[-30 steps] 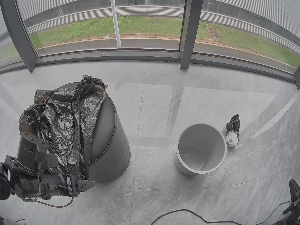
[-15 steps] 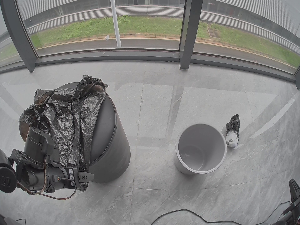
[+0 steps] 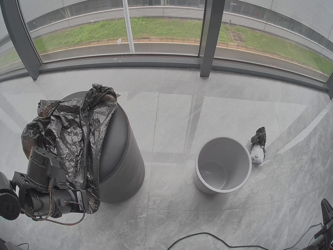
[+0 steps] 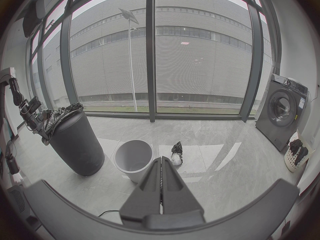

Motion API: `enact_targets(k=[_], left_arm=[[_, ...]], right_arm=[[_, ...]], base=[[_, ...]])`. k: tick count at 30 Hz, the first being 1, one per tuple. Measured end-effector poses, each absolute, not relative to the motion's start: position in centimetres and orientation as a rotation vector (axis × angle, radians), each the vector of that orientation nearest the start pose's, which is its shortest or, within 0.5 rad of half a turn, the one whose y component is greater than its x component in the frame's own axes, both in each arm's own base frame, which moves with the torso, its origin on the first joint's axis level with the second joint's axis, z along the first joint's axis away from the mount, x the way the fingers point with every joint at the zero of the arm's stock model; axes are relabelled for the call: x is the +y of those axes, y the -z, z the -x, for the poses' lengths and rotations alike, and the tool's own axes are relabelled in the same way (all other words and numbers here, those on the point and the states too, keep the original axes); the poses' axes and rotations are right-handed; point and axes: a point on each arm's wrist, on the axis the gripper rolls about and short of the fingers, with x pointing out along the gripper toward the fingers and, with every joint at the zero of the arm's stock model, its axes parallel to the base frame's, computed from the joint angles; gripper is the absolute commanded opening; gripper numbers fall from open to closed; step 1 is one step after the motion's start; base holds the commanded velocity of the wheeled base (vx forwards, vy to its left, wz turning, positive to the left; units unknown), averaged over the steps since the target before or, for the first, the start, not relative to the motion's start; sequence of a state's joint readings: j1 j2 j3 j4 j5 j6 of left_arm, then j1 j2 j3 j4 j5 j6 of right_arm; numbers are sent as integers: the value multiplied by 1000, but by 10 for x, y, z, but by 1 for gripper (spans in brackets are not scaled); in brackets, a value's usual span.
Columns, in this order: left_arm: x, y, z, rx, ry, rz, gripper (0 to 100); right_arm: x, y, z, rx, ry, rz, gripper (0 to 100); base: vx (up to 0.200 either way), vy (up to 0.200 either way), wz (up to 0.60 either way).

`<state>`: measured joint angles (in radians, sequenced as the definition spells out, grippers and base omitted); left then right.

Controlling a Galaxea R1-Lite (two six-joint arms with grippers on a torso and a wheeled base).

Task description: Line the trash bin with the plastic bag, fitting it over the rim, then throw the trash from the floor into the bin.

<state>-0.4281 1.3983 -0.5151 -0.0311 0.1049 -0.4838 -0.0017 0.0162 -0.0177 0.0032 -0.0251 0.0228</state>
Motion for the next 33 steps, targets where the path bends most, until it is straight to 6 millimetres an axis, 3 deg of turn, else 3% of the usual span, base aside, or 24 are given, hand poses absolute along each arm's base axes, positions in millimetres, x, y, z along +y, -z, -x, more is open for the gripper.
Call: enact_targets(k=[6,10,18,19,26,33], left_arm=[[-71,-135,-162,827,106,242,0],[-69,-153,-162,741,110,207,0],[-61,-196,-167,589,133,-173,0],[-60,-202,-168,570,121,-228,0],[-64,-243,-165,469,80,-356,0],[-66,-259,-156,430,105,-371,0]], right_arm=[[0,-80,23,1,24,-20,0],[0,-80,23,3,23,-14,0],[0,-80,21,27,13,-3,0],[0,-80,20,38,11,-2,100],[0,-87,15,93,-33,24,100],[2,-144,6,11,-117,67,100]], base=[[0,0,0],[0,0,0],[0,0,0],[0,0,0],[0,0,0],[0,0,0]])
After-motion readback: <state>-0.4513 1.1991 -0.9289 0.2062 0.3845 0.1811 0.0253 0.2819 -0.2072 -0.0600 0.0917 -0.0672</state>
